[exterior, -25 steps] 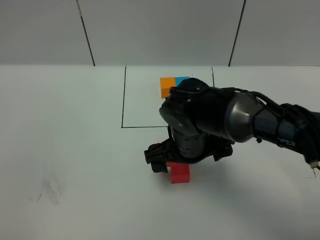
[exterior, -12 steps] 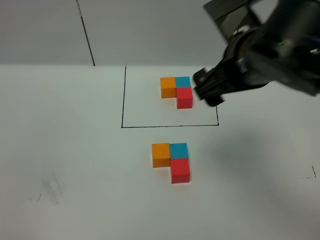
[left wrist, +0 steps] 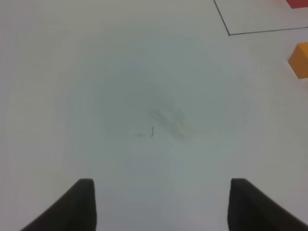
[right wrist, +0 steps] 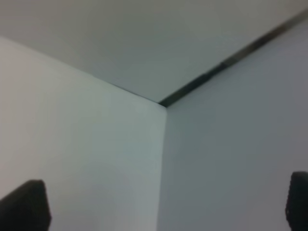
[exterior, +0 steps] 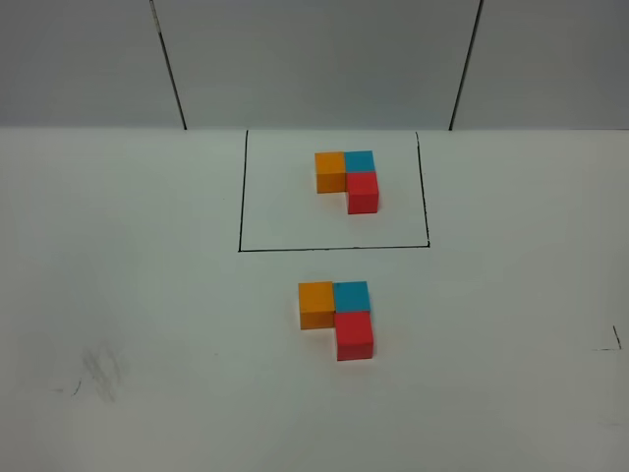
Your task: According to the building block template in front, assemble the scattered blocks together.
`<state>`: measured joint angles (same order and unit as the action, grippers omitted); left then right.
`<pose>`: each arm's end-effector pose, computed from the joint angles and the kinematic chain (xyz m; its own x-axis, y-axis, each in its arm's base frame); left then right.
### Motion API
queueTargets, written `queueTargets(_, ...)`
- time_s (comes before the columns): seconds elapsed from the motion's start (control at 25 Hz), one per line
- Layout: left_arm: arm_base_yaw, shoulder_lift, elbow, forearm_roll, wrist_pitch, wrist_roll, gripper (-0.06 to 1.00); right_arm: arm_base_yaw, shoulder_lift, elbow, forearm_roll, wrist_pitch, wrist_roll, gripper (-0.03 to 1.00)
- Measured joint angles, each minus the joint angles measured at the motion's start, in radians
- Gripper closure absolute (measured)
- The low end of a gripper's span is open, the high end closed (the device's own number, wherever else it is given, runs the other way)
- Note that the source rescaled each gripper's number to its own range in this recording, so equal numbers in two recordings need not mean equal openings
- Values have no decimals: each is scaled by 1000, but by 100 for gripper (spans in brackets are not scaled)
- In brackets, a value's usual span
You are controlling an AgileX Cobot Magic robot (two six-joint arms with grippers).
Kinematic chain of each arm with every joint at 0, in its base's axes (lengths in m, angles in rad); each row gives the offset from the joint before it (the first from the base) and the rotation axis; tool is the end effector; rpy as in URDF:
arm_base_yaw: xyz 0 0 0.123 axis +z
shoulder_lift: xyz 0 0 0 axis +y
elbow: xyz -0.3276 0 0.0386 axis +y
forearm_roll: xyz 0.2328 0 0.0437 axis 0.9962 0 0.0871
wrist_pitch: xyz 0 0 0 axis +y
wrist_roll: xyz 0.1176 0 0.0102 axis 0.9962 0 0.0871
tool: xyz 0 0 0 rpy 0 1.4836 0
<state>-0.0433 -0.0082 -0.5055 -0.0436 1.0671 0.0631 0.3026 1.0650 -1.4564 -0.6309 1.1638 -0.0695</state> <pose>-0.0414 -0.0027 0.2583 -0.4451 0.0613 -0.8934 0.0961 0.9952 0.0204 0.1673 -0.0148 0.5013 -0.5679 -0.4801 -0.6686 -0.0208 0.8204 -0.5714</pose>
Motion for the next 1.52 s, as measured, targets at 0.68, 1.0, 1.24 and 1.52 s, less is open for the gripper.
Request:
queueTargets(0.68,0,0,0,0,0,0,61,-57,-709,250,373,55,-30,-1)
queueTargets(1.0,0,0,0,0,0,0,61,-67,-1068,594,481,-68,12,6)
queueTargets(1.24,0,0,0,0,0,0,61,-92,-1074,741,543,-106,12,7)
queueTargets(1.52,0,0,0,0,0,0,61,-93,-1074,901,571,-150,17,7)
